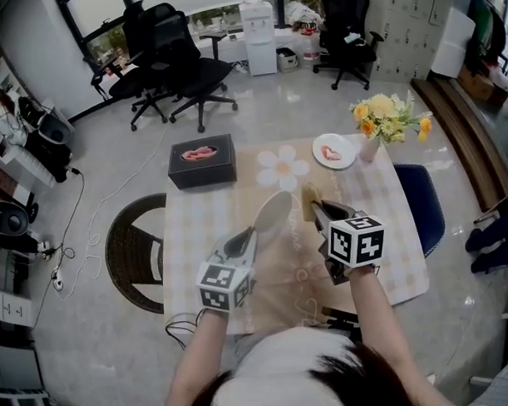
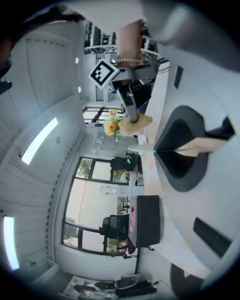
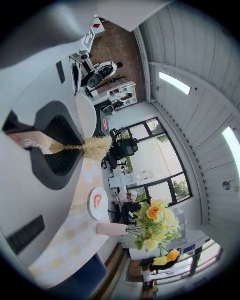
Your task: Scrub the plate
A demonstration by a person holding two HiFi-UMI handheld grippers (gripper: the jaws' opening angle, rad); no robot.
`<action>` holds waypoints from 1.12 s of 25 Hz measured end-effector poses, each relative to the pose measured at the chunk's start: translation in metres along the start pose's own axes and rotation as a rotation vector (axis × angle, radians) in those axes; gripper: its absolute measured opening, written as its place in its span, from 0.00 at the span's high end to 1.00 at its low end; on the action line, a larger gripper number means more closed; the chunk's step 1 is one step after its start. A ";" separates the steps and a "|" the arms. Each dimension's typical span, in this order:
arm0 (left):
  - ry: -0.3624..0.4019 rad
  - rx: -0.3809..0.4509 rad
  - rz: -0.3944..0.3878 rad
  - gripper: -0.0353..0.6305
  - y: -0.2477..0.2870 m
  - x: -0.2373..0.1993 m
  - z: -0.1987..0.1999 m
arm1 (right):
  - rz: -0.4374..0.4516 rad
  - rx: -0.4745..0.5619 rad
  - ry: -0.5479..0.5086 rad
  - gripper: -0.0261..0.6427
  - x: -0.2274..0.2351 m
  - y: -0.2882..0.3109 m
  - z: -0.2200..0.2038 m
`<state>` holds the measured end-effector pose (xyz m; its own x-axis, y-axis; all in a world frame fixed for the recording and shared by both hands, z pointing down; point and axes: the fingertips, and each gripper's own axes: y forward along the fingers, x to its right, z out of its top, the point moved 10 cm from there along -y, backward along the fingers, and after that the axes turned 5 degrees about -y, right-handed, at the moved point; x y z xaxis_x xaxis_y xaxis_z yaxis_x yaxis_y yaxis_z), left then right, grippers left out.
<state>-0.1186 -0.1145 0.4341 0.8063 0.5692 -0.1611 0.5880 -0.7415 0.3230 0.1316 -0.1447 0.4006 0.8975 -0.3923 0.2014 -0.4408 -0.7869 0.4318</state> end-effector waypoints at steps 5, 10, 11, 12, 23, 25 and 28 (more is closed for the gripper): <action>-0.305 0.050 -0.068 0.92 0.005 -0.012 -0.017 | -0.010 0.057 -0.011 0.91 -0.004 -0.004 -0.004; -0.558 0.119 -0.107 0.92 0.003 -0.021 -0.039 | -0.012 0.058 -0.015 0.91 -0.007 -0.003 -0.012; -0.587 0.127 -0.108 0.92 0.004 -0.021 -0.044 | -0.010 0.057 -0.009 0.91 -0.007 -0.003 -0.015; -0.616 0.134 -0.108 0.92 0.004 -0.022 -0.047 | -0.006 0.055 -0.002 0.91 -0.006 -0.003 -0.018; -0.833 0.204 -0.103 0.92 0.009 -0.030 -0.067 | 0.005 -0.016 0.007 0.91 -0.010 0.004 -0.038; -0.865 0.221 -0.097 0.92 0.008 -0.032 -0.070 | 0.000 -0.017 -0.004 0.91 -0.011 0.004 -0.040; -0.895 0.232 -0.083 0.92 0.009 -0.034 -0.077 | -0.006 -0.020 -0.014 0.91 -0.012 0.004 -0.044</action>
<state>-0.1457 -0.1133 0.5140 0.4536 0.2084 -0.8665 0.5663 -0.8182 0.0996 0.1194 -0.1225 0.4390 0.8999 -0.3941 0.1865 -0.4348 -0.7796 0.4507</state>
